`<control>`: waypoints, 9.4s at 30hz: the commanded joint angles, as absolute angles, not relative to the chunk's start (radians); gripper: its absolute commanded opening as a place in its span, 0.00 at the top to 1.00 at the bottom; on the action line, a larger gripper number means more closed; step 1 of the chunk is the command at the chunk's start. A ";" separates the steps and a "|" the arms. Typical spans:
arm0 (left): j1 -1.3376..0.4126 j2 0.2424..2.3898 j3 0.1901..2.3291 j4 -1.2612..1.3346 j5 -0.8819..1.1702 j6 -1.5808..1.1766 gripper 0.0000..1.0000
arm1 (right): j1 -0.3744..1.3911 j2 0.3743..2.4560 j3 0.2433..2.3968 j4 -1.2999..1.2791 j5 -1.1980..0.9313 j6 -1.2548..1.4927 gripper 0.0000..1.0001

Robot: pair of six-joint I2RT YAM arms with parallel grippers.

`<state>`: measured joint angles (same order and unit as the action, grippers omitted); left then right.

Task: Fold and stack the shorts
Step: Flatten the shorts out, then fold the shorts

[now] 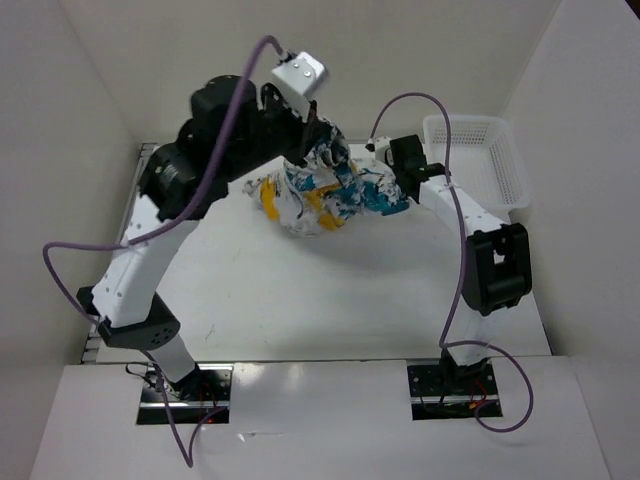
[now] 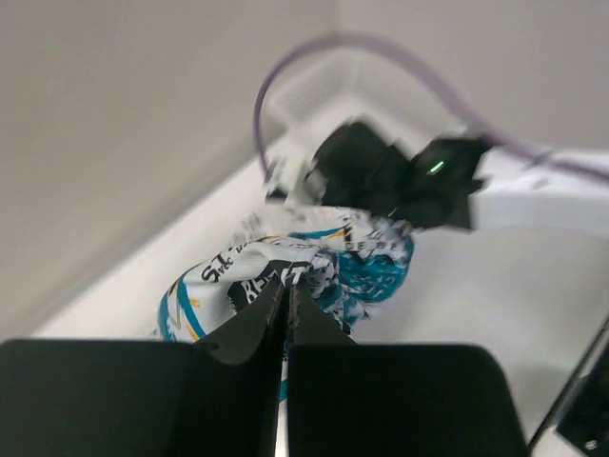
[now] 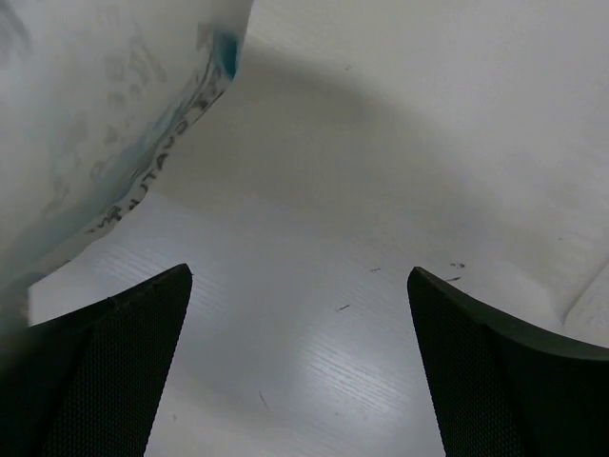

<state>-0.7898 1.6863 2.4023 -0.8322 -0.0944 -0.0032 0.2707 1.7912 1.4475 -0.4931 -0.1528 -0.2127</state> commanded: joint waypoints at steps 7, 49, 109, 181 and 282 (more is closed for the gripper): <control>-0.838 1.715 2.576 -0.893 -0.208 0.000 1.00 | 0.088 1.577 1.597 -0.473 -0.123 -0.106 0.01; -0.442 1.680 1.700 -0.818 -0.249 0.000 1.00 | 0.560 1.675 1.140 -0.509 -0.184 -0.543 0.06; -0.218 1.635 2.194 -0.741 -0.038 0.000 1.00 | 0.272 1.662 2.029 -0.430 0.051 -0.425 1.00; -0.019 1.124 1.179 -0.755 0.073 0.000 0.03 | 0.493 1.439 1.115 -0.528 -0.383 -0.010 0.00; -0.207 2.230 1.531 -0.170 0.773 0.000 0.92 | 0.776 2.229 2.088 -0.664 -0.233 0.425 0.65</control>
